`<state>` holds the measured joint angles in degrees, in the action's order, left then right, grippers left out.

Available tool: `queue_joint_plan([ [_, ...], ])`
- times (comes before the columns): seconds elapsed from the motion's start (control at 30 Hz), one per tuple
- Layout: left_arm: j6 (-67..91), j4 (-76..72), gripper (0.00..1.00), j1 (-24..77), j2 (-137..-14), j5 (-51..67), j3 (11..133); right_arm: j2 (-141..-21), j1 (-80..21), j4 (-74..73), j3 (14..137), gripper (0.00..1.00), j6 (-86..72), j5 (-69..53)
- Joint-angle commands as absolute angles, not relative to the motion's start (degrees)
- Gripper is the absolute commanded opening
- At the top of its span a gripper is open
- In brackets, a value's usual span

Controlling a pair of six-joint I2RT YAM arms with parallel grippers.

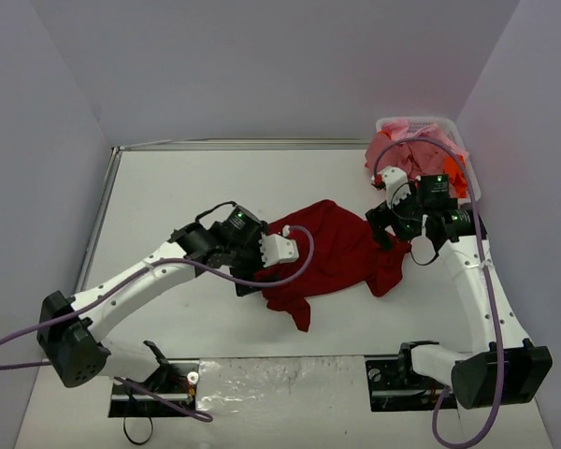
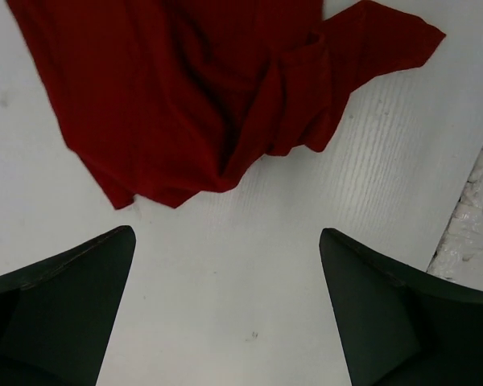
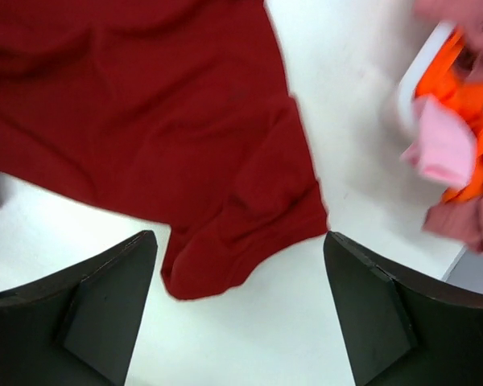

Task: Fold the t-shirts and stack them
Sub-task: Flatten out the tshirt

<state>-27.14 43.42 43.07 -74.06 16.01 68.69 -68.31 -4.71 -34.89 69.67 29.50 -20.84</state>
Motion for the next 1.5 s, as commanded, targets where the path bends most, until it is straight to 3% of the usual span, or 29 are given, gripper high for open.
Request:
queue_joint_plan([
  [0.0, -30.0, 40.5, 1.0, 48.7, -77.0, 14.5, 70.1, -66.7, -3.8, -35.5, 62.9, 0.81, 28.2, -18.0],
  [0.3, -30.8, 27.2, 0.95, 59.8, -85.2, 11.0, 64.8, -67.4, 3.9, -34.3, 64.3, 0.84, 26.4, -20.8],
  [0.7, -28.7, 15.9, 0.92, 61.0, -96.4, 8.3, 63.7, -69.3, 6.6, -34.3, 63.1, 0.84, 27.5, -24.6],
  [0.8, -28.0, 16.6, 0.58, 61.1, -98.5, 9.5, 65.1, -69.7, 6.8, -34.2, 62.6, 0.82, 27.9, -24.8],
  [0.83, -28.0, 16.8, 0.32, 61.1, -98.9, 9.3, 65.5, -69.7, 6.8, -34.1, 62.4, 0.81, 28.0, -25.0],
  [0.9, -27.8, 17.2, 0.09, 61.1, -98.4, 8.6, 65.8, -70.1, 6.8, -33.8, 62.0, 0.79, 28.2, -25.0],
  [0.93, -27.9, 17.3, 0.03, 61.0, -96.8, 7.8, 66.1, -70.1, 6.9, -33.8, 61.7, 0.79, 28.4, -25.0],
  [1.1, -27.7, 23.7, 0.02, 58.4, -87.9, 6.9, 70.5, -71.5, 6.9, -31.9, 59.9, 0.77, 28.1, -26.1],
  [1.3, -20.7, 32.3, 0.02, 37.7, -78.7, 12.1, 86.2, -74.4, 6.9, -31.6, 61.4, 0.76, 27.8, -27.8],
  [1.47, -19.7, 31.4, 0.02, 27.0, -75.2, 9.6, 81.5, -77.5, 6.2, -31.8, 63.7, 0.78, 28.6, -28.8],
])
